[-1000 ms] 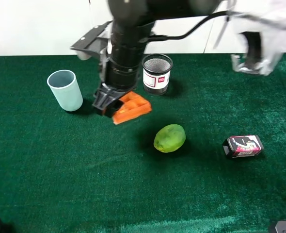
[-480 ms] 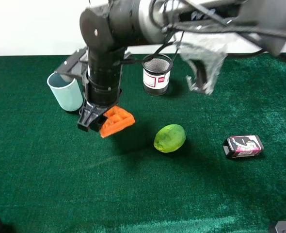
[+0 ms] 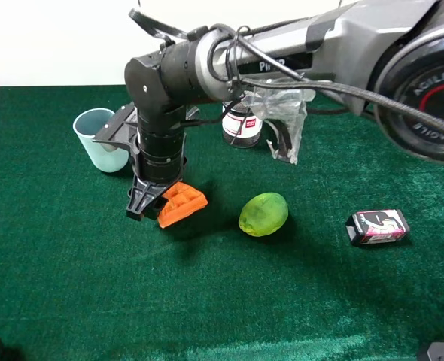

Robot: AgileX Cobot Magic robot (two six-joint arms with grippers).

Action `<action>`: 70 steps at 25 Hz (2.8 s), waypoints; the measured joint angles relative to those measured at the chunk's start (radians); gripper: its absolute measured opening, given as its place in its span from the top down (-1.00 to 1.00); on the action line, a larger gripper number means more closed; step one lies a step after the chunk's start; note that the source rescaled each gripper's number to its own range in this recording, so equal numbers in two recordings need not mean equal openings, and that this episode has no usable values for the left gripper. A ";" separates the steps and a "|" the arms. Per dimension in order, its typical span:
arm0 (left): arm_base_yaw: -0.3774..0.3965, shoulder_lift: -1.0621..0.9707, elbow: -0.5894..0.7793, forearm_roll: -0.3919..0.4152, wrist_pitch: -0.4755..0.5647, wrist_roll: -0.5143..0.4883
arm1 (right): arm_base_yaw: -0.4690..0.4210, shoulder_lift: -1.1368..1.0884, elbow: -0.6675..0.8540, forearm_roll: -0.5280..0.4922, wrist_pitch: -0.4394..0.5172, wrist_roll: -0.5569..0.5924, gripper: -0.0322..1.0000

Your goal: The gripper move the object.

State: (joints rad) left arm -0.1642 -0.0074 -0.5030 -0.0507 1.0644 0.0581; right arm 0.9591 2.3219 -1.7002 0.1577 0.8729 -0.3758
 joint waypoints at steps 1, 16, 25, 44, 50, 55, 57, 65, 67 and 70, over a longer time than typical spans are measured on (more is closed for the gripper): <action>0.000 0.000 0.000 0.000 0.000 0.000 | 0.000 0.005 0.000 0.002 -0.004 -0.005 0.94; 0.000 0.000 0.000 0.000 0.000 0.000 | 0.000 0.038 0.000 0.025 -0.039 -0.038 0.94; 0.000 0.000 0.000 0.000 0.000 0.000 | 0.000 0.038 0.000 0.027 -0.024 -0.042 0.94; 0.000 0.000 0.000 0.000 0.000 0.000 | 0.000 -0.055 -0.008 0.018 0.002 0.027 -0.94; 0.000 0.000 0.000 0.000 0.000 0.000 | 0.000 -0.178 -0.008 -0.019 0.135 0.060 -0.93; 0.000 0.000 0.000 0.000 0.000 0.000 | 0.000 -0.290 0.011 -0.043 0.242 0.061 -0.93; 0.000 0.000 0.000 0.000 0.000 0.000 | 0.000 -0.342 0.047 -0.048 0.264 0.061 -0.93; 0.000 0.000 0.000 0.000 0.000 0.000 | -0.050 -0.594 0.307 -0.067 0.253 0.063 -0.93; 0.000 0.000 0.000 0.000 0.000 0.000 | -0.065 -0.666 0.392 -0.072 0.221 0.075 -0.93; 0.000 0.000 0.000 0.000 0.000 0.000 | -0.090 -0.778 0.513 -0.073 0.172 0.107 -0.93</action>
State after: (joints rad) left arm -0.1642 -0.0074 -0.5030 -0.0507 1.0644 0.0581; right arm 0.8696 1.5436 -1.1870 0.0847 1.0453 -0.2692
